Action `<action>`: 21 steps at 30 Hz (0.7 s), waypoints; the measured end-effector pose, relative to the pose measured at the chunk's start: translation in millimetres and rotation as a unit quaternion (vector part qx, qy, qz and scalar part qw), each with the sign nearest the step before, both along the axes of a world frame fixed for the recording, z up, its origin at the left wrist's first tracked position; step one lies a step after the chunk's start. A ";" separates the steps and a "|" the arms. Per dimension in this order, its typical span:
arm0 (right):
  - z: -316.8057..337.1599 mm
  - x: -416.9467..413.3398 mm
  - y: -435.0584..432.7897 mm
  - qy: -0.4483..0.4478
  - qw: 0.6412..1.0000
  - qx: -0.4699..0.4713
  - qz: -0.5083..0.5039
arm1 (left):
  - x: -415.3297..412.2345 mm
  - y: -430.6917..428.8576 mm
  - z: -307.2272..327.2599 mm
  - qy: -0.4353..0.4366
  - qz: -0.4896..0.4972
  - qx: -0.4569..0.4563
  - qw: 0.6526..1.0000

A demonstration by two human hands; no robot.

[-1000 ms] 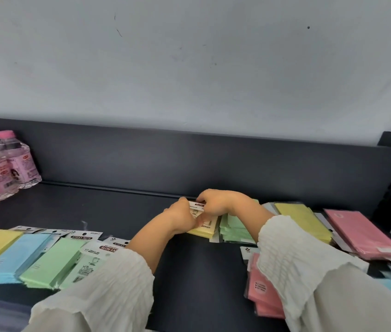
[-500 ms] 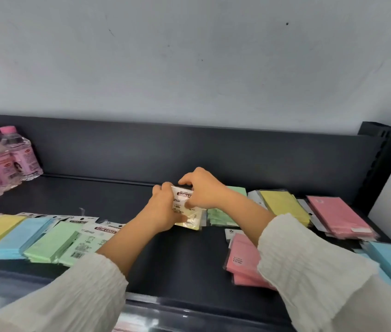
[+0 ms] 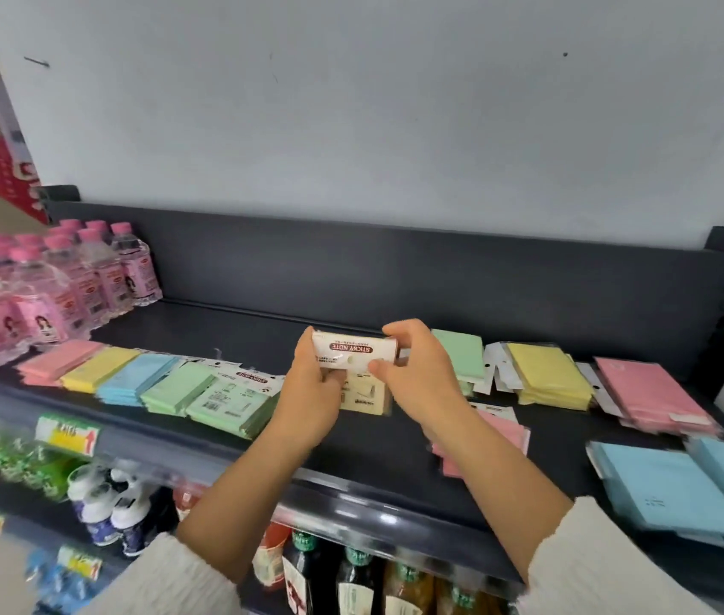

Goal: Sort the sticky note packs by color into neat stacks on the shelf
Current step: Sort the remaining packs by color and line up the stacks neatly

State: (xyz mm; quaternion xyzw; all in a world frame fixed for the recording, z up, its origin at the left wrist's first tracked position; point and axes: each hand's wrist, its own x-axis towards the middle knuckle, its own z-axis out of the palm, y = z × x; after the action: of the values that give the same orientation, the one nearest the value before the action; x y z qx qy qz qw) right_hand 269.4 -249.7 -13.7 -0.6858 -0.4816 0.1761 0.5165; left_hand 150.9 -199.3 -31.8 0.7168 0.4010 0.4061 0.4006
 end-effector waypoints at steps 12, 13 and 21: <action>-47.6 -37.5 -0.7 0.040 0.997 -0.053 -0.032 | -56.5 -6.7 -12.6 0.208 0.091 0.126 0.966; -47.1 -37.0 -0.8 0.038 0.997 -0.057 -0.032 | -64.3 -2.0 -14.3 0.225 0.095 0.149 0.958; -47.1 -43.6 0.9 0.002 0.997 -0.073 -0.024 | -103.9 43.1 -30.6 0.405 0.006 0.213 0.889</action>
State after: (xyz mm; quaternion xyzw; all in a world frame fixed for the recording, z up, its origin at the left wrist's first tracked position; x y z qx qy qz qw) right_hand 225.7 -248.8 -60.9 -0.7327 -0.4499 0.1995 0.4701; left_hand 47.0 -156.2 -62.4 0.8850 0.4360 0.1589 0.0387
